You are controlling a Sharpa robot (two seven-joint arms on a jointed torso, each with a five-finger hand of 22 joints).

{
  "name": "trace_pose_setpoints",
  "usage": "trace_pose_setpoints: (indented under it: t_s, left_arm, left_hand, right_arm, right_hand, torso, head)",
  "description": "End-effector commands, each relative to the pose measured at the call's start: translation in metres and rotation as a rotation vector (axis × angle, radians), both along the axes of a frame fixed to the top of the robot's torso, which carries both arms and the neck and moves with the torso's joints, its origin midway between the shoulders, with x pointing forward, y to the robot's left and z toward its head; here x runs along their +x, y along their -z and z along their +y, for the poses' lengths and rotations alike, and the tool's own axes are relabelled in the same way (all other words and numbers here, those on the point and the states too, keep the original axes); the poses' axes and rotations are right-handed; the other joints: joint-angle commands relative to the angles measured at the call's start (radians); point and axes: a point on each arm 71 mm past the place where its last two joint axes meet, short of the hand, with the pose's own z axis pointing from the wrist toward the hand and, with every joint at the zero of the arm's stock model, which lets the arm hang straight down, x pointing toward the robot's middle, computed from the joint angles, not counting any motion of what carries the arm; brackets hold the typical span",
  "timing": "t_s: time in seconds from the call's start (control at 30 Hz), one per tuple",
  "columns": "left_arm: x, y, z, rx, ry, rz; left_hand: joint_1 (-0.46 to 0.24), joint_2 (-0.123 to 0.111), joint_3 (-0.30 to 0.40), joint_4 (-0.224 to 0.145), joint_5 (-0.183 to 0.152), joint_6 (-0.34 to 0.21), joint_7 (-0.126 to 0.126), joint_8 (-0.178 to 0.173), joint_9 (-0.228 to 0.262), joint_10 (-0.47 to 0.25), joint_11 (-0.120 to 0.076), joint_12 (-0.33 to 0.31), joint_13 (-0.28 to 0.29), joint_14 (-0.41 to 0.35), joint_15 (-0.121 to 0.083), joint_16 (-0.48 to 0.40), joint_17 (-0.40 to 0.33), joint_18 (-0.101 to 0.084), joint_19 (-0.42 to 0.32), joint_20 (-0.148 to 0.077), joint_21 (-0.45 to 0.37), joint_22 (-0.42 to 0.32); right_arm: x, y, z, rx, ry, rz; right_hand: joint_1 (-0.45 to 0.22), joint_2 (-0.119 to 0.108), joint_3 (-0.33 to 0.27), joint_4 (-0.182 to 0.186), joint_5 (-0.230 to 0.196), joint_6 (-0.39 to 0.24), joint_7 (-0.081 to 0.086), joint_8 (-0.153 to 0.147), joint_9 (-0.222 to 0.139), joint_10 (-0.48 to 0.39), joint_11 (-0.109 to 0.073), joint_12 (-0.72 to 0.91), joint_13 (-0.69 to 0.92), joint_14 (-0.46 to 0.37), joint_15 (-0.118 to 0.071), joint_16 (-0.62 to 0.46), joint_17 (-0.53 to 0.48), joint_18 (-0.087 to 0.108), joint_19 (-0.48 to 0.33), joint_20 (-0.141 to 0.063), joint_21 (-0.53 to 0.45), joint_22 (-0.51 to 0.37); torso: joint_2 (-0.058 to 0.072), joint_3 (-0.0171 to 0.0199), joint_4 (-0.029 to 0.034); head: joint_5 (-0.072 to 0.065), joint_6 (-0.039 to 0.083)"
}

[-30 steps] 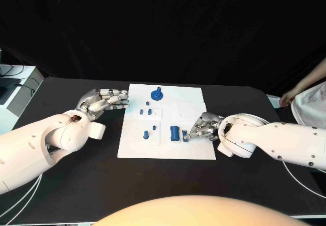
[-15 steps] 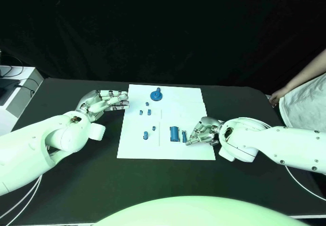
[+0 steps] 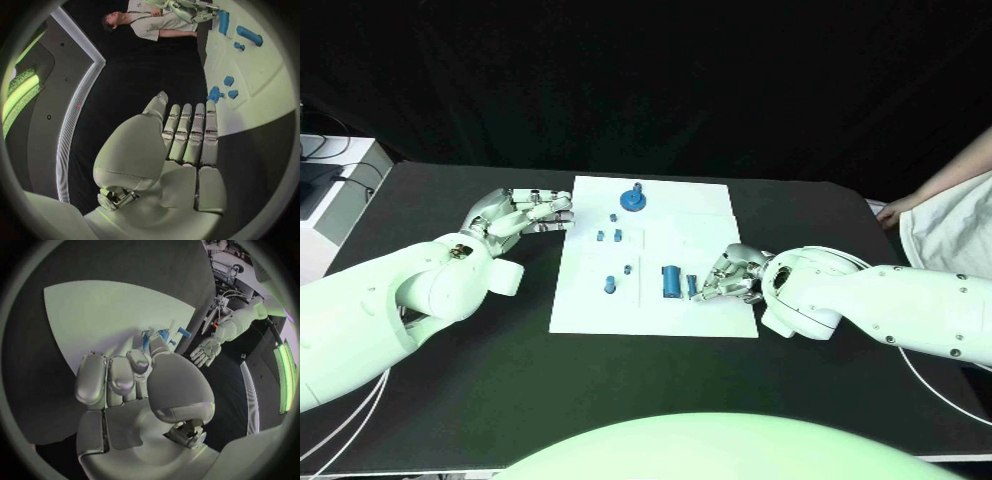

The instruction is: Assemble the parts on the task board

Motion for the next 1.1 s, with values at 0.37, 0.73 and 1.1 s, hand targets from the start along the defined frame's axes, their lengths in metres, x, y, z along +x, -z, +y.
trace_pose_setpoints:
  t_s: [0.37, 0.73, 1.1]
  left_arm:
    - [-0.0008, -0.001, -0.002, -0.006, 0.015, -0.006]
    - [-0.001, -0.0008, -0.0013, -0.002, 0.017, -0.004]
    - [-0.0011, -0.0008, -0.001, -0.001, 0.017, -0.003]
  left_hand:
    - [-0.001, 0.01, -0.005, -0.004, -0.001, 0.002, 0.005, 0.0, 0.0, -0.005, 0.0, -0.002, 0.0, -0.009, 0.0, -0.004, -0.001, 0.005, -0.001, 0.007, -0.005, -0.001]
    - [0.001, 0.011, -0.003, -0.006, 0.0, 0.003, 0.007, 0.0, 0.0, -0.006, 0.0, -0.002, 0.0, -0.009, 0.0, -0.004, -0.001, 0.006, -0.001, 0.006, -0.005, -0.001]
    - [0.001, 0.012, 0.001, -0.007, 0.0, 0.004, 0.007, 0.0, 0.0, -0.006, 0.0, -0.002, 0.0, -0.009, 0.0, -0.004, -0.001, 0.005, -0.001, 0.006, -0.005, -0.001]
  right_arm:
    - [0.0054, 0.0051, -0.0009, -0.038, -0.016, 0.013]
    - [0.0032, 0.0064, 0.0024, -0.035, -0.055, 0.032]
    - [0.0001, 0.0031, 0.001, -0.01, -0.049, 0.01]
  right_hand:
    - [0.033, 0.002, 0.004, -0.03, -0.018, 0.002, -0.005, 0.003, -0.006, 0.005, 0.001, 0.002, 0.003, -0.003, -0.007, 0.003, 0.0, -0.001, 0.027, -0.007, 0.003, 0.157]
    - [0.05, -0.072, 0.05, -0.022, -0.045, 0.01, -0.002, 0.001, -0.017, 0.002, 0.003, -0.003, 0.004, -0.004, -0.005, -0.001, -0.002, -0.001, 0.025, -0.005, -0.002, 0.156]
    - [0.052, -0.1, 0.071, 0.011, -0.026, 0.01, -0.001, 0.003, -0.018, 0.002, 0.003, -0.005, 0.004, -0.004, -0.005, -0.002, -0.002, -0.001, 0.026, -0.005, -0.004, 0.156]
  torso:
    - [0.0, 0.0016, -0.0003]
    - [-0.001, 0.0001, -0.001]
    - [0.0, 0.0006, -0.0009]
  head:
    - [0.002, 0.001]
    - [0.002, 0.0]
    - [0.002, 0.001]
